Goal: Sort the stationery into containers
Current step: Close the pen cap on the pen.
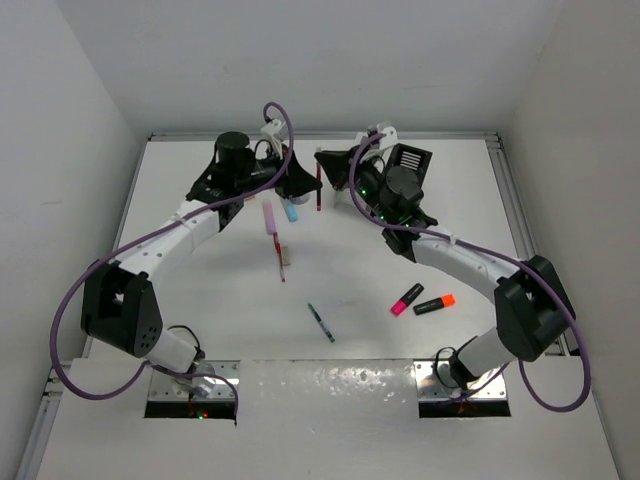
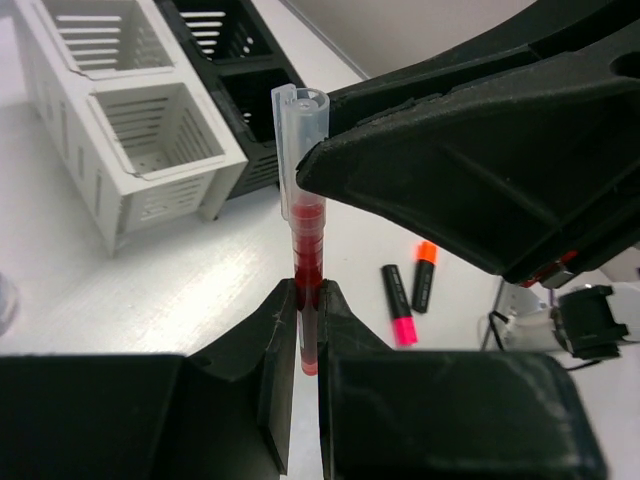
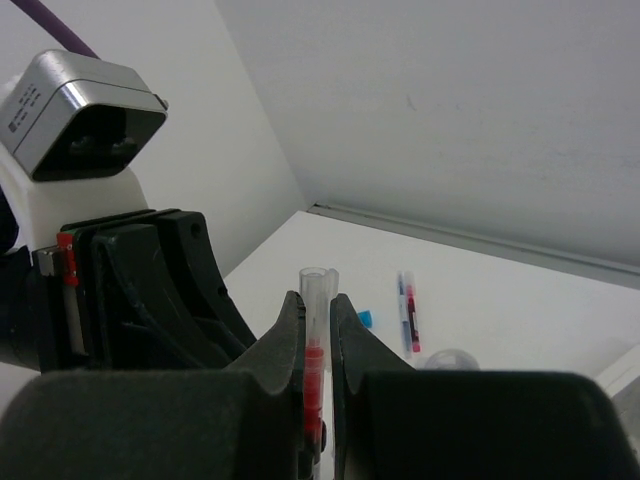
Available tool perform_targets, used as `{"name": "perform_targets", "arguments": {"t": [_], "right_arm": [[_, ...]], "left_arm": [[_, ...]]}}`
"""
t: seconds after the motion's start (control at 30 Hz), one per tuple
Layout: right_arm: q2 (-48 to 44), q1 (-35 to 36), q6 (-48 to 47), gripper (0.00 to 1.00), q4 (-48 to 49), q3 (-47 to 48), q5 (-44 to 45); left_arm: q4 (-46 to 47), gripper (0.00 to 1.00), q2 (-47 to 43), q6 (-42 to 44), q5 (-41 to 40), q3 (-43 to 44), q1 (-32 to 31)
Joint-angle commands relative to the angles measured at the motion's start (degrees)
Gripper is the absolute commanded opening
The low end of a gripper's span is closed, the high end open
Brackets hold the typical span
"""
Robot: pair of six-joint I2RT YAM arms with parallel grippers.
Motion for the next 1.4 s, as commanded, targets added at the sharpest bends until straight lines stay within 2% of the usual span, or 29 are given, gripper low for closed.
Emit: {"name": "perform_targets", "arguments": {"t": [0.0, 0.23, 0.43, 0.6, 1.0, 1.3, 1.33, 1.37], "right_arm": [[-1.65, 0.22, -0.37, 0.00, -0.82, -3.92, -1.63], [-1.40, 0.13, -0.90, 0.00, -0.20, -9.99, -5.94], [0.36, 2.67, -3.18, 0.00, 2.79, -14.30, -3.92], [1.07, 3.91, -3.10, 0.00, 5.24, -17.90, -2.43], [0.80, 5.14, -3.10, 0.00, 4.71, -19.39, -2.96], [-6.74, 1.90, -4.49, 0.00, 0.61, -20.19, -2.16], [-7.80, 1.37, -5.20, 0.06, -3.41, -18.97, -2.25], [-10.25, 0.84, -7.29, 0.22, -5.71, -18.00, -2.69]], "left_arm": [[11.24, 0.00, -2.30, -3.68, 2.82, 1.32, 1.63], [14.32, 0.00, -1.95, -2.12, 3.45, 2.64, 2.43], [11.87, 0.00, -1.25, 3.15, 1.78, 3.95, 1.02], [11.42, 0.00, -0.90, 3.96, 0.29, 4.66, 0.93], [10.20, 0.00, -0.90, 8.61, -2.27, 4.66, -0.47], [7.65, 0.00, -2.04, 12.39, -4.10, 3.43, -0.56], [7.38, 0.00, -2.13, 12.75, -4.37, 3.17, -0.56], [7.21, 0.00, -2.30, 13.18, -4.81, 2.73, -0.65]]}}
